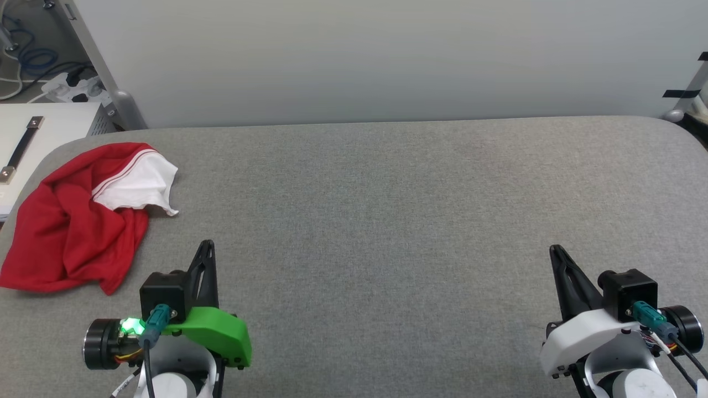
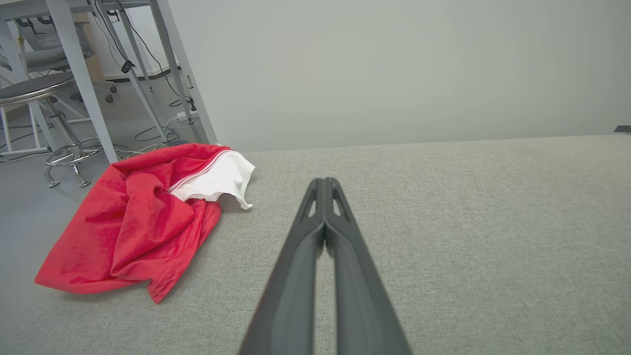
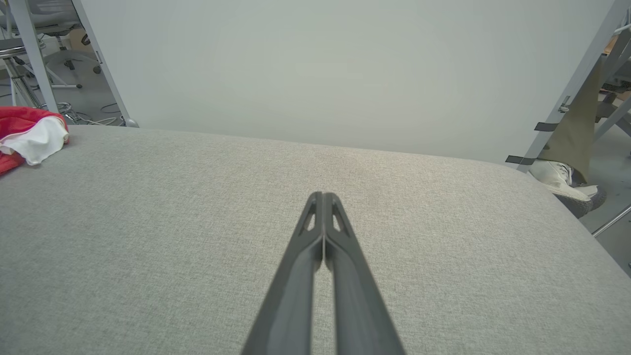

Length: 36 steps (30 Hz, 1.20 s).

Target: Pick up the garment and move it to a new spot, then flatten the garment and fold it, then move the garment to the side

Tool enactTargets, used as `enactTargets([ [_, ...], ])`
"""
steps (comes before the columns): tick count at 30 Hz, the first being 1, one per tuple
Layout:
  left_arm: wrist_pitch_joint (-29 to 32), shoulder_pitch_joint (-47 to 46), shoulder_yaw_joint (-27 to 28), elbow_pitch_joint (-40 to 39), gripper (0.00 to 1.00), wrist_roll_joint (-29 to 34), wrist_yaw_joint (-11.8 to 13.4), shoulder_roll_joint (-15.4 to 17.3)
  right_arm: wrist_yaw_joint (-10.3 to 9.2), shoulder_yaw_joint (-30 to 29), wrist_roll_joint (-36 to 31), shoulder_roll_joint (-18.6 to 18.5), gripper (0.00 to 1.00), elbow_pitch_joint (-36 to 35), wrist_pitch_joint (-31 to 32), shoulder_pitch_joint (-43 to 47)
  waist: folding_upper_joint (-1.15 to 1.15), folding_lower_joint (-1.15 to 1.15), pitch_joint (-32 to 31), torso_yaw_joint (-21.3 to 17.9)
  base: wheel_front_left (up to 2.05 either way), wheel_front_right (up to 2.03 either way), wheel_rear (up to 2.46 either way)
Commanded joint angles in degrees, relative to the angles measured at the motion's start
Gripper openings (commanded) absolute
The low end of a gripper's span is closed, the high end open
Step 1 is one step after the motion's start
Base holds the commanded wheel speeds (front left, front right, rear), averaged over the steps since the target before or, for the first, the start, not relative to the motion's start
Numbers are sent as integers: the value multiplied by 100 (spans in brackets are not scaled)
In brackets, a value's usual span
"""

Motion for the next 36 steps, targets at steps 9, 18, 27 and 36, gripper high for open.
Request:
enactTargets([
  [9,-4,93,-4,-9,0,55,21,-36,-6,-2,-54,10,0,-19,16,38,0,0,0,0,0,0,0],
  [18,-4,93,-4,-9,0,55,21,-36,-6,-2,-54,10,0,-19,16,38,0,0,0,0,0,0,0],
  [27,-4,93,-4,-9,0,55,21,-36,-6,-2,-54,10,0,-19,16,38,0,0,0,0,0,0,0],
  [36,-1,0,0,0,100,-1,0,-1,0,0,1,0,100,0,-1,0,0,0,0,0,0,0,0],
])
